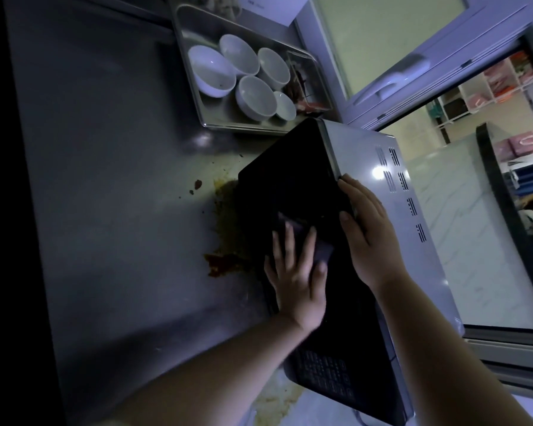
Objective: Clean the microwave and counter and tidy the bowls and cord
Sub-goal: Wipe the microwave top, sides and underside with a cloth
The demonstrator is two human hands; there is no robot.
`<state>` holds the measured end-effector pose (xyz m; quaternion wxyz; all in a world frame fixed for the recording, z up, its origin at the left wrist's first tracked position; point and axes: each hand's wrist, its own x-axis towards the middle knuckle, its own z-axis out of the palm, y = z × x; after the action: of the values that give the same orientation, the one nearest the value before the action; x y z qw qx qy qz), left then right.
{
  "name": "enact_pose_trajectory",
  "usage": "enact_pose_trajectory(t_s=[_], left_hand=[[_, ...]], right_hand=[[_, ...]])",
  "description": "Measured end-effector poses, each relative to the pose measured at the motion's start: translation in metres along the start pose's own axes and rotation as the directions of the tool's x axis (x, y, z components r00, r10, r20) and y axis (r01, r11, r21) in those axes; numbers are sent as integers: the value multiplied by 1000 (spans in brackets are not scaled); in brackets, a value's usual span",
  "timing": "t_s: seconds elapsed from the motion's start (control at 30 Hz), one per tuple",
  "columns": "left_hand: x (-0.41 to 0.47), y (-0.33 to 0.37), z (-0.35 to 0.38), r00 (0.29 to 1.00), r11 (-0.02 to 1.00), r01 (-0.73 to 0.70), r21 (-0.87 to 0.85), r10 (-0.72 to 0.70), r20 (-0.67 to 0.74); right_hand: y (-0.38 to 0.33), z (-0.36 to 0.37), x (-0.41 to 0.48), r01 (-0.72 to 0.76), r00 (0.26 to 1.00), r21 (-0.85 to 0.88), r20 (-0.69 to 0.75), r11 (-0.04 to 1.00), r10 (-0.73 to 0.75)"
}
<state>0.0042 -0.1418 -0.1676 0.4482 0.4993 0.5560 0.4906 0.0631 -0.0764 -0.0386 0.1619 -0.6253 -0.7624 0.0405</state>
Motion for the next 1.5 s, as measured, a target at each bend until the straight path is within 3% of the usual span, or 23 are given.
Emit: enact_pose_trajectory(t_s=[0.17,0.3,0.47,0.67,0.8,0.9,1.03,1.1,1.27,1.33,1.4,1.5], left_hand=[[125,29,-24,999,1000,1,-3,-1,-39],[136,12,-22,994,996,-83,15,84,-72],[101,-34,-9,978,979,198,-44,-200,-52],[98,2,-10,890,884,454,-111,-456,10],[90,41,-11,965,959,260,-113,-263,-13],[100,18,-15,982,977,174,-123,-181,-48],[131,-23,-20,931,925,361,-120,-365,-12],[134,-14,-22,927,920,373,-122,-375,1],[100,33,-21,1000,997,-2,-83,0,-26],[91,38,-17,997,994,-66,-86,62,-55],[106,28,-16,997,996,5,-88,-12,-83],[146,3,-22,969,964,222,-149,-234,-75]], right_hand=[[0,1,2,-5,1000,1,1,1000,5],[-2,0,2,10,1000,-25,0,1000,-10],[-3,1,1,20,1000,-114,21,993,-18],[1,3,0,79,994,-192,90,978,-63],[3,2,2,67,996,-92,72,994,-60],[4,2,2,61,996,-72,66,996,-56],[7,3,2,63,996,-57,59,996,-59],[8,3,3,66,996,-51,59,996,-63],[7,3,2,69,996,-38,58,997,-67],[6,3,2,61,997,-27,58,998,-60],[5,2,1,51,997,-22,54,998,-50],[4,2,1,42,998,-24,55,999,-41]])
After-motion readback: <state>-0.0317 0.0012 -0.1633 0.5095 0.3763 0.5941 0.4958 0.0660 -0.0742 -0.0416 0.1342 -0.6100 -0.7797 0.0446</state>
